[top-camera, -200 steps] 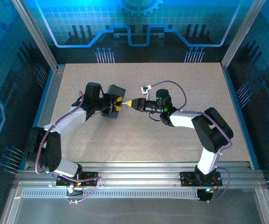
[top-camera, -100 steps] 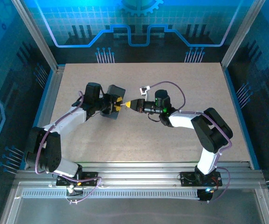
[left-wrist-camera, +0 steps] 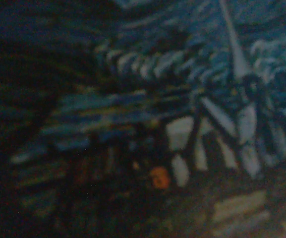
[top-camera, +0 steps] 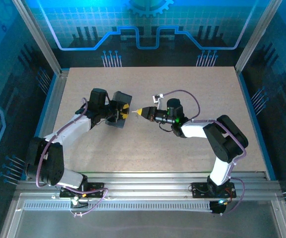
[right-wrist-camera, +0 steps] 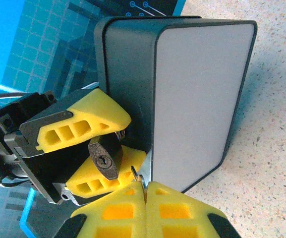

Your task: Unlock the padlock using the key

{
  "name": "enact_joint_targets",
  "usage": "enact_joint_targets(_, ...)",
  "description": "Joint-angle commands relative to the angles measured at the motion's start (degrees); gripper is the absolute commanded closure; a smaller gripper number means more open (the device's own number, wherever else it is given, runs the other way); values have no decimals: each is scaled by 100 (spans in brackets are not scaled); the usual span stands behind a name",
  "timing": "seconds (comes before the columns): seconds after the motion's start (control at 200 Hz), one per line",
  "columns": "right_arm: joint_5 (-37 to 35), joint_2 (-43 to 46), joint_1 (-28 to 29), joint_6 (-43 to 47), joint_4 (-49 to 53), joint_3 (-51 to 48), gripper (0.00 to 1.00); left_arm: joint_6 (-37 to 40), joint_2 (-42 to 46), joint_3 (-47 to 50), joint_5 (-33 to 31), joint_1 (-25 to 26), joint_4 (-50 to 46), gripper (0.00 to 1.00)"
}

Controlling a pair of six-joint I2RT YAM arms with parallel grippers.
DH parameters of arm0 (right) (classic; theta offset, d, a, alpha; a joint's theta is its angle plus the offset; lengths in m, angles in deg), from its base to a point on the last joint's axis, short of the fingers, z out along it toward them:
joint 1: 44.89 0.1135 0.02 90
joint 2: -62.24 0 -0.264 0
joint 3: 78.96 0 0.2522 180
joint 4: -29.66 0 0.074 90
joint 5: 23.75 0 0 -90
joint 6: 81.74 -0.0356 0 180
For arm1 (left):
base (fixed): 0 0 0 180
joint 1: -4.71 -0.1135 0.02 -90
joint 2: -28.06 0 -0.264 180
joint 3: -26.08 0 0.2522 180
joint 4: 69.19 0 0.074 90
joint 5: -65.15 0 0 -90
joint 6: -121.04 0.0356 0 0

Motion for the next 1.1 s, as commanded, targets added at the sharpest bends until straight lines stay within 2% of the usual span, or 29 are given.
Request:
enact_joint_targets(0.0, -85, 76, 59, -11, -261, 174, 100, 5, 229, 8, -30, 15, 3, 100)
enact_joint_targets(1.096, -189, -51, 262, -13, -169, 386, 100, -79, 318, 65, -168, 16, -20, 100)
